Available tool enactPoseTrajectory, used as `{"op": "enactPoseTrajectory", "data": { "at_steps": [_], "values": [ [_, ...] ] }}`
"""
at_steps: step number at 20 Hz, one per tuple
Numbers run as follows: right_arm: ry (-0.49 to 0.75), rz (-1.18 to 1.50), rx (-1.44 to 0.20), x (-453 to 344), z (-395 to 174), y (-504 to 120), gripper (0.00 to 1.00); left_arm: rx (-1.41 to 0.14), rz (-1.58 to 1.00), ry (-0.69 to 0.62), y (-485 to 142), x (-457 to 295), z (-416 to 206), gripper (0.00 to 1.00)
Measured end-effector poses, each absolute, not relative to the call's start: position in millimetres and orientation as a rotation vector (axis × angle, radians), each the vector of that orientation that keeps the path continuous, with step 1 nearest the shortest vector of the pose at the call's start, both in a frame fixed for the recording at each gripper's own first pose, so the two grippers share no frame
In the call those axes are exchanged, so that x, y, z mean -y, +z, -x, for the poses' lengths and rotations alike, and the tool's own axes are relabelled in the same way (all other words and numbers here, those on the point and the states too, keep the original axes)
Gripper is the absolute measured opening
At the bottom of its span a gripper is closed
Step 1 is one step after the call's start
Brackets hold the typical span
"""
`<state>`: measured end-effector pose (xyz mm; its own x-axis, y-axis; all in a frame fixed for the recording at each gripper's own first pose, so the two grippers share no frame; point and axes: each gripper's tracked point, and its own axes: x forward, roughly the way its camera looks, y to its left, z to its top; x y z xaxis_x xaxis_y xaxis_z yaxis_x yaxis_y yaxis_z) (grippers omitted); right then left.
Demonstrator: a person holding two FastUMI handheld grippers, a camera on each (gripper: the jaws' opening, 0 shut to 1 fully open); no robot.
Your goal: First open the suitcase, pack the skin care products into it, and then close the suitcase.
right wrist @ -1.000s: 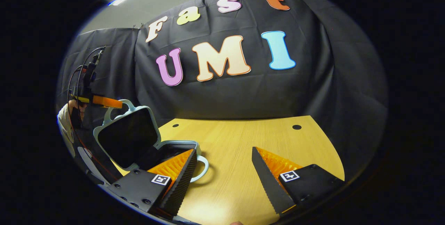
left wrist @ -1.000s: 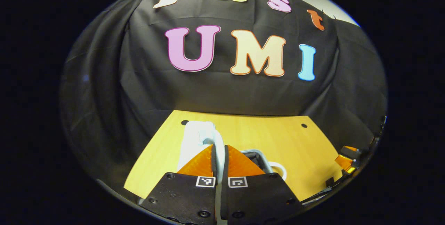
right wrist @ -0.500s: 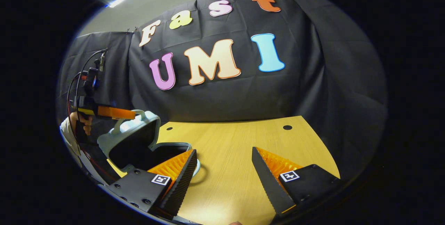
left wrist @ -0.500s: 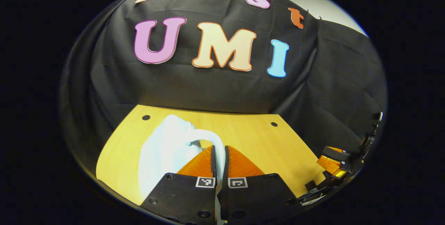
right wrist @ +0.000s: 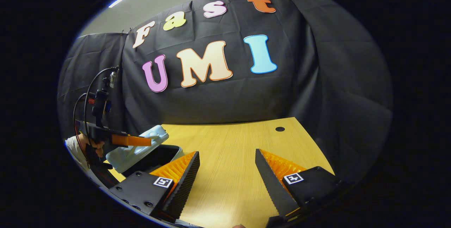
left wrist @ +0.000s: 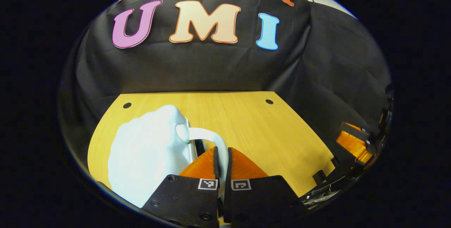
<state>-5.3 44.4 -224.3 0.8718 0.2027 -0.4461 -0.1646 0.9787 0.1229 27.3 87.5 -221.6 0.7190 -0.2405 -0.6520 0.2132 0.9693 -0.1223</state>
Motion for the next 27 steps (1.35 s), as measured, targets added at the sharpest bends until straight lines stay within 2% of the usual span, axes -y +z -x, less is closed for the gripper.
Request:
{"op": "enactPoseTrajectory", "data": {
  "at_steps": [2, 4, 7, 11, 12, 13, 15, 16, 17, 18, 21, 22, 23, 25, 26, 27],
  "values": [
    [0.193, -0.069, -0.469, -36, 4, -221, 0.98, -0.748, 0.035, -0.251, -233, -79, -25, 0.01],
    [0.196, -0.064, -0.46, -28, 2, -216, 0.98, -0.756, 0.031, -0.237, -236, -72, -28, 0.09],
    [0.208, -0.064, -0.437, -15, -2, -208, 0.98, -0.677, 0.002, -0.19, -220, -66, -36, 0.13],
    [0.225, -0.048, -0.34, 1, -23, -171, 0.98, -0.514, 0.012, -0.102, -175, -47, -42, 0.82],
    [0.224, -0.037, -0.299, 3, -29, -156, 0.98, -0.451, 0.005, -0.056, -158, -47, -46, 0.91],
    [0.226, -0.024, -0.257, 4, -35, -141, 0.98, -0.39, 0.004, -0.017, -141, -46, -47, 0.95],
    [0.212, -0.013, -0.172, 7, -44, -109, 0.98, -0.305, 0.019, 0.046, -110, -42, -42, 0.94],
    [0.206, -0.022, -0.138, 4, -46, -94, 0.94, -0.239, 0.037, 0.055, -89, -40, -40, 0.94],
    [0.201, -0.037, -0.107, 1, -47, -82, 0.98, -0.202, 0.054, 0.045, -74, -36, -41, 0.95],
    [0.19, -0.051, -0.084, -1, -48, -72, 0.97, -0.173, 0.063, 0.034, -57, -33, -42, 0.94],
    [0.152, -0.084, -0.057, -6, -49, -57, 0.97, -0.12, 0.025, 0.011, -25, -40, -44, 0.92],
    [0.149, -0.088, -0.049, -10, -47, -51, 0.94, -0.094, 0.006, 0.009, -14, -44, -46, 0.92],
    [0.144, -0.085, -0.034, -12, -45, -44, 0.97, -0.086, -0.006, 0.003, -9, -44, -46, 0.95],
    [0.137, -0.072, -0.013, -17, -40, -38, 0.97, -0.075, -0.016, -0.026, -4, -40, -46, 0.92],
    [0.135, -0.064, -0.009, -19, -38, -37, 0.97, -0.083, -0.019, -0.038, -4, -39, -46, 0.95],
    [0.134, -0.056, -0.01, -22, -36, -39, 0.94, -0.086, -0.023, -0.049, -6, -39, -45, 0.95]
  ]
}}
